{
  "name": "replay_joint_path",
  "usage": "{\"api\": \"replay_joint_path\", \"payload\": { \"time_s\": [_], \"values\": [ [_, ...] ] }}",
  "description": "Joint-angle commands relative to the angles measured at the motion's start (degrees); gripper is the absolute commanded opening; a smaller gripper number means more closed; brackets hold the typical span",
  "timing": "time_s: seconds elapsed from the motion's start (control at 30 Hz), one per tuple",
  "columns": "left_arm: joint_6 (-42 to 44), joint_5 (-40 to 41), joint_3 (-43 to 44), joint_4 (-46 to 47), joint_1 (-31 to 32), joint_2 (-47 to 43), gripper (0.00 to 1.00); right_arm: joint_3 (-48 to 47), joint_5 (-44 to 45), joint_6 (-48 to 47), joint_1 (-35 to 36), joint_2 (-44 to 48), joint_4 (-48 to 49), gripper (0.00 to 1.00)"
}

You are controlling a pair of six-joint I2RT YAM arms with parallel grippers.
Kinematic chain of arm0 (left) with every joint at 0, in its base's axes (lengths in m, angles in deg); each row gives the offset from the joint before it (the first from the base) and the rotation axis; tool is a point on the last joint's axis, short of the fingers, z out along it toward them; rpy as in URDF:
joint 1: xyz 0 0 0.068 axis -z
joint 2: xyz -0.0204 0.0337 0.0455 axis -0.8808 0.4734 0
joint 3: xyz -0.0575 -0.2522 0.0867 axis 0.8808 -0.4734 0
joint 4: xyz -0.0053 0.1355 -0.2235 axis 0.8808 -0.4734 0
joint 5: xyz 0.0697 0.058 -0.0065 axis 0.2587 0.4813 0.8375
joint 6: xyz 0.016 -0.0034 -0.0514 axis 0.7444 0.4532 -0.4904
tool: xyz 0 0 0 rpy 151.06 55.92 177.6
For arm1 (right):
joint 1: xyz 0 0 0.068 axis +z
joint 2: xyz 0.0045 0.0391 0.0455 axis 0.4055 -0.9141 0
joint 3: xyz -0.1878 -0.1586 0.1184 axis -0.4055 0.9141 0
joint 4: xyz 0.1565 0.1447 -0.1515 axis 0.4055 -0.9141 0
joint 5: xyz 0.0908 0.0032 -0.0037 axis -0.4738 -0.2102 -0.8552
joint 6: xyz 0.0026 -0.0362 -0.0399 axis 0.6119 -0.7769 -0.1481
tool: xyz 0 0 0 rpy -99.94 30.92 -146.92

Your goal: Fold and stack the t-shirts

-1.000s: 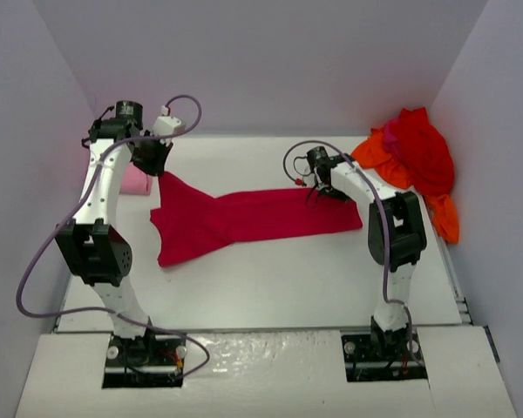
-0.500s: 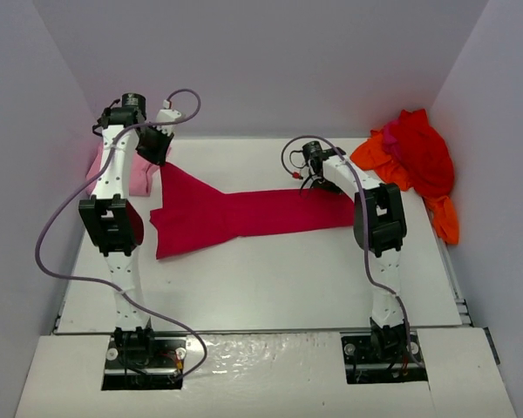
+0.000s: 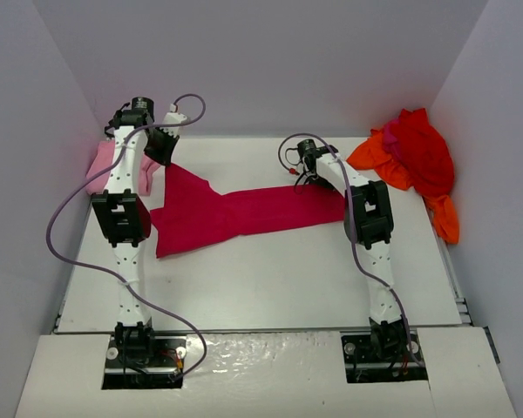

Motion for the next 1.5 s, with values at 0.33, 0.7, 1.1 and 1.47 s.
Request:
{"api": "replay_joint_path", "payload": {
  "time_s": [0.33,0.7,1.1,1.47],
  "values": [
    [2.3,-3.8,-4.7,-0.9,2.4,-6.8,0.00,1.7,5.8,0.8,-0.7,5.2,-1.4,0.00],
    [1.2,-2.3,-6.0,1.2,2.4,-7.0,0.00,1.0,4.0,1.2,-0.6,3.7,-1.4,0.00],
    [1.2,-5.0,-7.5,3.2,2.9,-7.8,0.00,0.0,3.1,5.7,-1.0,7.6,0.1,0.46],
    [9.0,-10.9,-30.4,4.2,9.7,-27.2,0.00,9.8,1.4,9.8,-1.2,17.0,3.6,0.48]
  ]
}}
